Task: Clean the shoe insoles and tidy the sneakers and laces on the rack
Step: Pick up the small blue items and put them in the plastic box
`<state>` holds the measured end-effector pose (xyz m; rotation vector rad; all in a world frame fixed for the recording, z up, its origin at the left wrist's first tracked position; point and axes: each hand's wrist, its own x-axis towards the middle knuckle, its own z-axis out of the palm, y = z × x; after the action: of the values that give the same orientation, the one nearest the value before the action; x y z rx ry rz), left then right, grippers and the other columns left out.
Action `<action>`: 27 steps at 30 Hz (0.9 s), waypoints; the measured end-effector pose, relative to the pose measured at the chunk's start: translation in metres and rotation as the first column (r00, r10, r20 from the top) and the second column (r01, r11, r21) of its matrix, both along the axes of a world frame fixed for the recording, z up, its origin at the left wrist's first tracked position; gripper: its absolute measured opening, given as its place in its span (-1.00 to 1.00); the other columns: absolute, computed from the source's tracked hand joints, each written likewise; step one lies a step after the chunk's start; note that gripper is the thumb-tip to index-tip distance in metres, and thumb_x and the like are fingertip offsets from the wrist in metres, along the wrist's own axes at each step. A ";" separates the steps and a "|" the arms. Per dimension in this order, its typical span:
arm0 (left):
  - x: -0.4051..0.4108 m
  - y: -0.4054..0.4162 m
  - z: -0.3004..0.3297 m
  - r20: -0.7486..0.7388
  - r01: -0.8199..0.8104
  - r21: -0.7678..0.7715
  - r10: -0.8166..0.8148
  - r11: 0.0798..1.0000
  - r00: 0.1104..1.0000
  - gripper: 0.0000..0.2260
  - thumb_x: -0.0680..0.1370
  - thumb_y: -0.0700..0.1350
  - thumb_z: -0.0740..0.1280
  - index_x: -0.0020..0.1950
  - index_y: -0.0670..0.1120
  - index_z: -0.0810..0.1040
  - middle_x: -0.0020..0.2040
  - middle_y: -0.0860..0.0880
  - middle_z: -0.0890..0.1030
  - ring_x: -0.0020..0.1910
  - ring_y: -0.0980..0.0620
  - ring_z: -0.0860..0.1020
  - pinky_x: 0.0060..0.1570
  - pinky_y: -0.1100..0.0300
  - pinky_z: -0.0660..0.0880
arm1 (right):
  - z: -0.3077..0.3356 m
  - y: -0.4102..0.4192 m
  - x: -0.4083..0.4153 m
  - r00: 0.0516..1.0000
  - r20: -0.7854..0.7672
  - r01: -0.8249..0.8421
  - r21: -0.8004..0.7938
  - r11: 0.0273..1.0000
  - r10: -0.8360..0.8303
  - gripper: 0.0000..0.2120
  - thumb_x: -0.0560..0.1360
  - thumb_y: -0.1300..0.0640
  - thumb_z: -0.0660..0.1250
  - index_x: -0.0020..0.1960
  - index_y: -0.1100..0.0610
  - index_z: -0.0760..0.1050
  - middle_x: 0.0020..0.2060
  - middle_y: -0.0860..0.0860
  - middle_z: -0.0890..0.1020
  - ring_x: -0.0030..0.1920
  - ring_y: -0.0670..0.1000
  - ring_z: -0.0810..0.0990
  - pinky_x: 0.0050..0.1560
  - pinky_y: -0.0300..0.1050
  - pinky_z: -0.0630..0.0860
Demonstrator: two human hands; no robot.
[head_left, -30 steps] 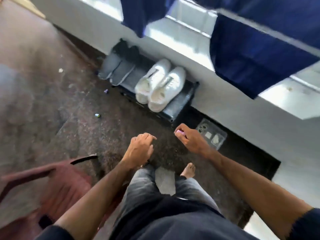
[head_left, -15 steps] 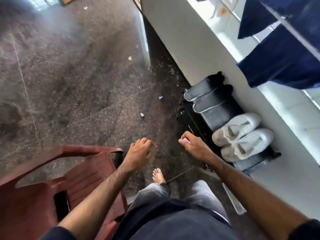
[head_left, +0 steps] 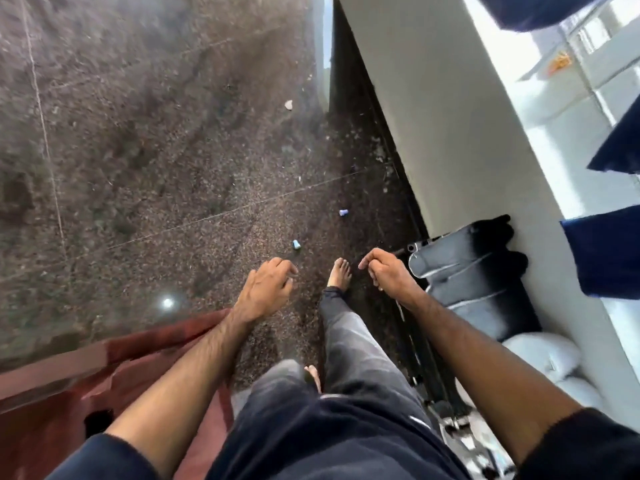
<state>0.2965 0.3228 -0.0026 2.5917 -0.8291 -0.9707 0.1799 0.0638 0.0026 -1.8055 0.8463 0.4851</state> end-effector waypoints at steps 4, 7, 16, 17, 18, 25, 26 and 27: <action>0.053 -0.035 -0.042 -0.053 -0.002 0.053 0.005 0.999 0.999 -0.81 0.58 -0.05 0.24 0.17 0.05 0.54 0.14 0.00 0.56 0.17 -0.10 0.56 0.22 -0.14 0.49 | -0.043 -0.041 0.065 0.995 -0.086 -0.059 -0.019 0.998 0.057 -0.77 0.54 0.29 0.18 -0.07 0.19 0.62 -0.41 -0.12 0.53 -0.42 -0.21 0.48 -0.30 -0.25 0.38; 0.085 -0.055 -0.092 -0.111 -0.046 0.100 0.057 0.994 0.992 -0.80 0.59 -0.05 0.25 0.18 -0.01 0.56 0.15 -0.04 0.56 0.19 -0.12 0.56 0.25 -0.14 0.48 | -0.088 -0.064 0.108 0.989 -0.117 -0.092 -0.029 0.995 0.088 -0.78 0.56 0.26 0.20 -0.04 0.14 0.63 -0.39 -0.14 0.52 -0.37 -0.20 0.45 -0.25 -0.23 0.37; 0.152 -0.079 -0.354 -0.136 0.023 0.283 0.016 0.959 0.991 -0.56 0.41 0.09 0.15 0.16 -0.05 0.58 0.20 -0.22 0.49 0.25 -0.33 0.43 0.30 -0.25 0.38 | -0.324 -0.104 0.193 0.987 -0.163 -0.016 -0.029 0.999 0.011 -0.78 0.63 0.20 0.11 0.08 0.11 0.54 -0.28 0.04 0.57 -0.28 0.03 0.54 -0.12 0.10 0.57; 0.157 -0.076 -0.396 -0.114 0.032 0.334 0.006 0.942 0.993 -0.58 0.37 0.12 0.18 0.14 0.03 0.58 0.16 -0.18 0.48 0.19 -0.30 0.42 0.23 -0.23 0.42 | -0.356 -0.106 0.200 0.985 -0.171 -0.007 -0.032 0.999 0.001 -0.79 0.63 0.20 0.12 0.08 0.11 0.53 -0.26 0.07 0.57 -0.26 0.05 0.54 -0.13 0.10 0.57; 0.161 -0.074 -0.435 -0.113 0.029 0.395 0.017 0.918 0.993 -0.58 0.34 0.16 0.18 0.13 0.10 0.55 0.13 -0.14 0.47 0.14 -0.27 0.42 0.16 -0.22 0.45 | -0.387 -0.107 0.206 0.982 -0.191 0.007 -0.038 0.999 -0.014 -0.80 0.63 0.19 0.13 0.09 0.09 0.53 -0.23 0.07 0.58 -0.22 0.07 0.56 -0.10 0.09 0.56; 0.175 -0.091 -0.554 -0.112 0.147 0.494 -0.105 0.857 0.988 -0.68 0.54 0.20 0.26 0.23 0.11 0.41 0.21 0.00 0.42 0.09 -0.26 0.52 -0.04 -0.09 0.39 | -0.545 -0.098 0.226 0.969 -0.247 -0.065 -0.209 0.976 0.012 -0.67 0.54 0.13 0.36 0.29 0.02 0.43 -0.03 0.11 0.64 0.06 0.20 0.64 0.08 0.03 0.51; 0.174 -0.101 -0.554 -0.124 0.224 0.419 -0.189 0.880 0.974 -0.67 0.58 0.10 0.33 0.29 0.04 0.39 0.25 -0.07 0.40 0.10 -0.26 0.56 -0.07 -0.09 0.40 | -0.562 -0.097 0.226 0.970 -0.241 -0.084 -0.230 0.970 0.027 -0.62 0.53 0.10 0.38 0.32 0.02 0.41 0.00 0.15 0.65 0.07 0.23 0.63 0.07 0.06 0.51; 0.171 -0.108 -0.556 -0.109 0.275 0.386 -0.252 0.880 0.961 -0.60 0.59 0.07 0.37 0.36 0.01 0.37 0.27 -0.10 0.39 0.11 -0.25 0.58 -0.08 -0.10 0.44 | -0.576 -0.096 0.227 0.971 -0.236 -0.094 -0.249 0.964 0.034 -0.58 0.54 0.06 0.40 0.35 0.03 0.38 0.05 0.17 0.65 0.09 0.25 0.62 0.07 0.07 0.51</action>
<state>0.4670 0.2148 -0.5582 2.8146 -1.0912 -1.4163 0.4067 -0.0326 -0.5738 -2.0478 1.0517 0.6607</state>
